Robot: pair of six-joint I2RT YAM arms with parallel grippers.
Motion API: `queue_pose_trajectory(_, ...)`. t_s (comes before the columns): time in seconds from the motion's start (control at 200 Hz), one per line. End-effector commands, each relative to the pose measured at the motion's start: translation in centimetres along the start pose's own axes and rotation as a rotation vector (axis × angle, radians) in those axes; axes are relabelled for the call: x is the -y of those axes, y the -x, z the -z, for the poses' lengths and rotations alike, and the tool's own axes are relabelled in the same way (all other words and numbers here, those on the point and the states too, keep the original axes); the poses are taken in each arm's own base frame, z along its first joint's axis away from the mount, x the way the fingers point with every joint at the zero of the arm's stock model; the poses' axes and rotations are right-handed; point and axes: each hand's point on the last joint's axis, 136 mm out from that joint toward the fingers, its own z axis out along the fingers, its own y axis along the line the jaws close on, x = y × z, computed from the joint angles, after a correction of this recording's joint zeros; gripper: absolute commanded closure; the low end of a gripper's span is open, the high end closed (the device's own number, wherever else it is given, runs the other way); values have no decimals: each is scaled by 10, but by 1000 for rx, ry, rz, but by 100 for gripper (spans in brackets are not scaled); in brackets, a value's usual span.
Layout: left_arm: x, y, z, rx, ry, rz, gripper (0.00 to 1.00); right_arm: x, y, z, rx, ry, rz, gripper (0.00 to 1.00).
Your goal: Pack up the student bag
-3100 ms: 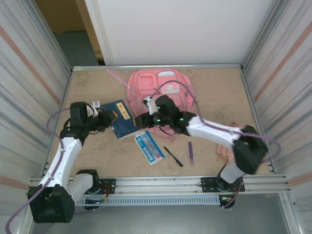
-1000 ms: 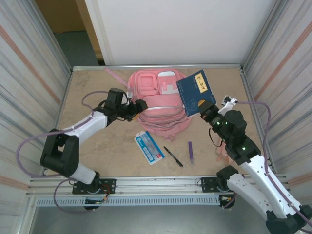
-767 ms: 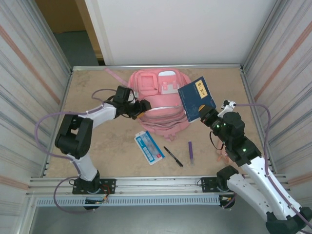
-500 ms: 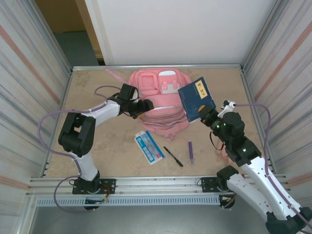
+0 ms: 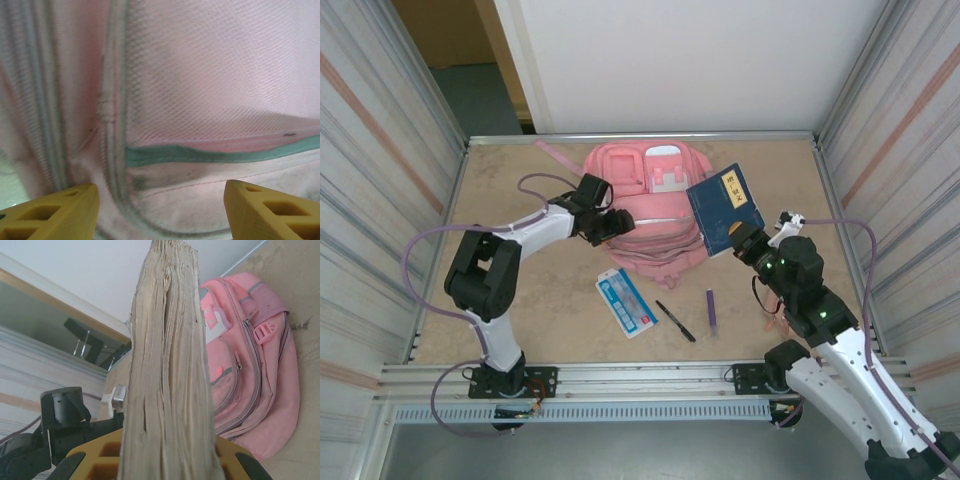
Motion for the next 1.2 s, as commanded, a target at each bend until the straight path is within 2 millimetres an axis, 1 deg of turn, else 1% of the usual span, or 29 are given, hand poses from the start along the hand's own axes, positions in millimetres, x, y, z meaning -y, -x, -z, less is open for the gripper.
queue_pose_trajectory(0.0, 20, -4, -18, -60, -119, -24, 37, -13, 10, 5, 40, 55, 9, 100)
queue_pose_trajectory(0.02, 23, -4, -20, -64, -137, -27, 39, -13, 10, 5, 36, 57, 12, 100)
queue_pose_trajectory(0.06, 28, -2, -22, -72, -162, -25, 54, -12, 8, 3, 27, 54, 9, 100)
queue_pose_trajectory(0.09, 31, -1, -22, -72, -179, -27, 62, -11, 6, 2, 22, 52, 3, 100)
queue_pose_trajectory(0.13, 34, 1, -20, -67, -195, -28, 74, -8, 1, -2, 6, 48, -13, 100)
queue_pose_trajectory(0.205, 36, 7, -7, -37, -201, -18, 92, -10, -8, -6, -43, 59, -34, 100)
queue_pose_trajectory(0.241, 38, 12, 2, -15, -214, -13, 98, -10, -14, -8, -75, 61, -34, 100)
queue_pose_trajectory(0.271, 41, 17, 11, 0, -229, -6, 100, -7, -19, -10, -97, 51, -27, 100)
queue_pose_trajectory(0.316, 47, 25, 25, 24, -258, 12, 100, -2, -23, -13, -123, 24, 31, 100)
queue_pose_trajectory(0.341, 52, 30, 34, 40, -282, 20, 100, -1, -21, -11, -142, 5, 77, 100)
queue_pose_trajectory(0.371, 58, 35, 44, 53, -310, 35, 100, 4, -17, -8, -167, -41, 126, 100)
queue_pose_trajectory(0.401, 65, 41, 55, 69, -342, 40, 100, 4, -11, -3, -200, -65, 167, 100)
queue_pose_trajectory(0.441, 73, 49, 69, 97, -378, 47, 100, -3, -6, 3, -248, -49, 207, 100)
queue_pose_trajectory(0.461, 76, 53, 75, 111, -393, 54, 100, -9, -4, 6, -274, -14, 216, 100)
queue_pose_trajectory(0.526, 85, 68, 97, 171, -435, 66, 100, -28, -7, 14, -370, 115, 170, 100)
queue_pose_trajectory(0.576, 87, 79, 110, 215, -460, 85, 100, -42, -16, 17, -459, 237, 86, 100)
queue_pose_trajectory(0.611, 87, 87, 117, 245, -475, 103, 100, -48, -22, 16, -508, 292, 22, 100)
queue_pose_trajectory(0.666, 89, 96, 126, 276, -513, 133, 100, -61, -40, 20, -633, 411, -58, 100)
queue_pose_trajectory(0.717, 95, 102, 133, 278, -562, 155, 100, -65, -56, 25, -712, 456, -84, 100)
queue_pose_trajectory(0.762, 102, 103, 137, 255, -606, 171, 100, -67, -73, 30, -763, 479, -57, 100)
queue_pose_trajectory(0.837, 110, 103, 143, 230, -649, 178, 100, -64, -96, 31, -844, 468, -43, 100)
queue_pose_trajectory(0.892, 113, 101, 146, 227, -660, 188, 100, -60, -110, 27, -909, 434, -60, 100)
queue_pose_trajectory(0.937, 114, 102, 150, 233, -665, 191, 100, -50, -118, 20, -927, 370, -67, 100)
queue_pose_trajectory(1.007, 118, 99, 158, 237, -678, 178, 100, -25, -123, 1, -888, 246, -91, 100)
queue_pose_trajectory(1.047, 118, 96, 161, 237, -681, 174, 100, -16, -122, -10, -864, 211, -118, 100)
queue_pose_trajectory(1.082, 118, 94, 165, 240, -682, 173, 100, -13, -122, -19, -853, 204, -150, 100)
queue_pose_trajectory(1.122, 117, 92, 167, 242, -681, 177, 100, -15, -120, -26, -841, 211, -169, 100)
queue_pose_trajectory(1.138, 117, 91, 168, 243, -681, 176, 100, -11, -123, -33, -845, 193, -183, 100)
queue_pose_trajectory(1.193, 119, 88, 172, 237, -688, 169, 100, -10, -126, -45, -836, 184, -187, 100)
